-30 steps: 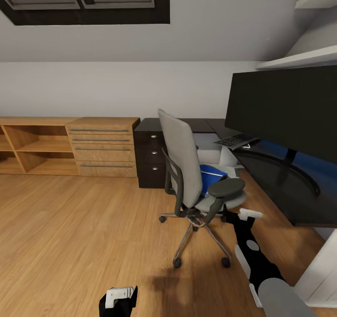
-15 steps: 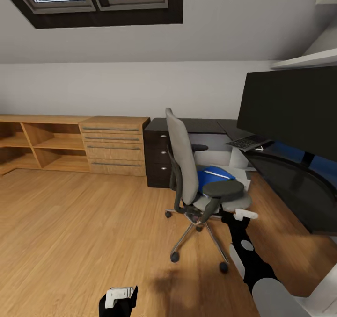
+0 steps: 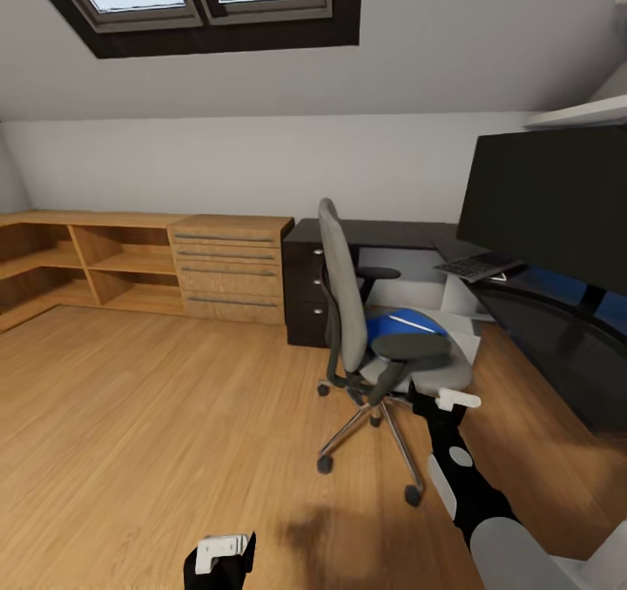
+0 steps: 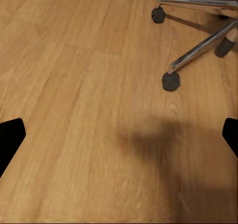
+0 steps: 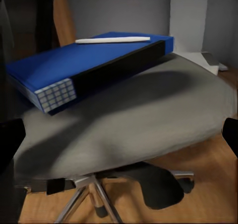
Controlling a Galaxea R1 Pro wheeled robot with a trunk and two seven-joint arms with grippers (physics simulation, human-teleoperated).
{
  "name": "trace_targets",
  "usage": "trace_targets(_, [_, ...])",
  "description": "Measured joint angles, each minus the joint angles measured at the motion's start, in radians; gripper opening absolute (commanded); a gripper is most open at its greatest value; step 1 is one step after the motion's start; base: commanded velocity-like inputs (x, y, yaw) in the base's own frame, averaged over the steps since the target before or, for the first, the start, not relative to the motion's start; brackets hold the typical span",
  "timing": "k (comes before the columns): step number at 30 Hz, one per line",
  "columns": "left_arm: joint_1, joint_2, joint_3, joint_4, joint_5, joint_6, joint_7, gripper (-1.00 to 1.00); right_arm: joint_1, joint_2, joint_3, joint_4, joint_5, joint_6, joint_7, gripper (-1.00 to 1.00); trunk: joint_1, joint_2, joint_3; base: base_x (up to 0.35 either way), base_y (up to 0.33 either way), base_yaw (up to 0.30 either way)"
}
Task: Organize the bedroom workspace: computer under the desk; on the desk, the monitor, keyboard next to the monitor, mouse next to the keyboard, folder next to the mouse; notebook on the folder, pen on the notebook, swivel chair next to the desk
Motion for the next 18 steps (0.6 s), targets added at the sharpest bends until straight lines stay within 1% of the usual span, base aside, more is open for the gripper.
trace_targets(4, [0.0,0.0,0.0,0.0,0.0,0.0,0.0,1.0,0.0,-0.002,-0.001,0.0,0.001,-0.001,0.0,1.0,0.0,0.0,0.0,-0.281,-0.045,0.001])
trace_targets(8, [0.0,0.0,0.0,0.0,0.0,0.0,0.0,1.0,0.0,-0.006,-0.004,0.001,0.0,0.0,0.0,1.0,0.0,0.0,0.0,-0.249,-0.114,0.0])
trace_targets(12, [0.0,0.0,0.0,0.0,0.001,0.0,-0.001,1.0,0.0,-0.009,-0.005,0.001,-0.001,0.002,0.0,1.0,0.0,0.0,0.0,-0.073,-0.043,0.0])
trace_targets(18, [0.0,0.0,0.0,0.0,0.001,0.0,0.0,1.0,0.0,-0.007,-0.005,0.003,-0.002,0.0,0.002,1.0,0.0,0.0,0.0,-0.013,-0.008,0.0])
